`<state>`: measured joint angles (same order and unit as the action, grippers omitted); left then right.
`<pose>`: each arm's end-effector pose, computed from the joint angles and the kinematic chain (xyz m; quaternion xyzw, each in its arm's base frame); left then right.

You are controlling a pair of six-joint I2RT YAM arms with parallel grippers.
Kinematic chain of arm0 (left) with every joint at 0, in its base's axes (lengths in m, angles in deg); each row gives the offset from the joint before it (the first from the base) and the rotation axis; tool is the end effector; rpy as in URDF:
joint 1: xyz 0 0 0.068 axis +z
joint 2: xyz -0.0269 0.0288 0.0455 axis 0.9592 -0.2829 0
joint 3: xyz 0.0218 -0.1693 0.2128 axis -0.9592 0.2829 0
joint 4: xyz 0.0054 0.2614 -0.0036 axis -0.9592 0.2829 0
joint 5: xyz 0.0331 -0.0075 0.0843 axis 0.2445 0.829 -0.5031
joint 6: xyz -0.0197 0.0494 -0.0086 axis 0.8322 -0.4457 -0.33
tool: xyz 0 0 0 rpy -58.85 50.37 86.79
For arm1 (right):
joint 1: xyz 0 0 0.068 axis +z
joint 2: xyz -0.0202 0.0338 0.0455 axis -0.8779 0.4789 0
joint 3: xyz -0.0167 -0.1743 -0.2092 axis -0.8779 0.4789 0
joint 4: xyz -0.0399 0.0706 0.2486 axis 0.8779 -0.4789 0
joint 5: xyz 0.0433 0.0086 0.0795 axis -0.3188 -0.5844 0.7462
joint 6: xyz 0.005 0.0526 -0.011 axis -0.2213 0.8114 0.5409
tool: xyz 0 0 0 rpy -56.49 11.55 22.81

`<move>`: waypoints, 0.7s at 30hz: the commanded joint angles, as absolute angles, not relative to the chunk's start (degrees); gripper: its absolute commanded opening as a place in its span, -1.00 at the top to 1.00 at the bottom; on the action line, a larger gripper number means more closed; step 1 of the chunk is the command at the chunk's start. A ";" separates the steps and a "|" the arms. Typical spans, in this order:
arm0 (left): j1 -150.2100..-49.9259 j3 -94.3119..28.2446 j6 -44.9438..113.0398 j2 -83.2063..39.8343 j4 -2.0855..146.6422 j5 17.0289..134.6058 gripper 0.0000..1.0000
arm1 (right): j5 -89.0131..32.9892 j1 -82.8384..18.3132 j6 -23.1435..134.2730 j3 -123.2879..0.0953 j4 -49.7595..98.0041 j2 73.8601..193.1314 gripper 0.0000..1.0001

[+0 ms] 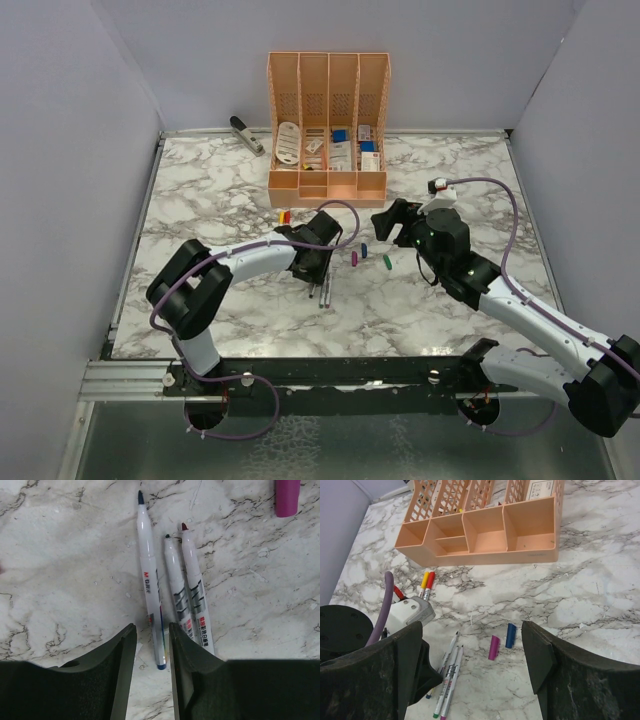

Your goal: Insert the pens into the pen caps

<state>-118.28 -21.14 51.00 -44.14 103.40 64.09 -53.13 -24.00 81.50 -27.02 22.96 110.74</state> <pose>0.2363 -0.2309 0.1727 0.1317 0.9699 -0.0971 0.1803 0.1934 0.1344 0.2875 0.0555 0.8077 0.2284 0.5407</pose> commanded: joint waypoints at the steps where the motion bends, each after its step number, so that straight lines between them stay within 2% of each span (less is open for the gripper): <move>1: -118.70 -22.45 50.28 -45.54 102.75 63.77 0.29 | -52.67 -24.30 81.57 -27.58 22.87 110.40 -0.59; 21: -118.67 -22.72 48.95 -48.42 103.50 61.40 0.32 | -53.32 -24.30 81.33 -27.44 22.52 111.26 -0.58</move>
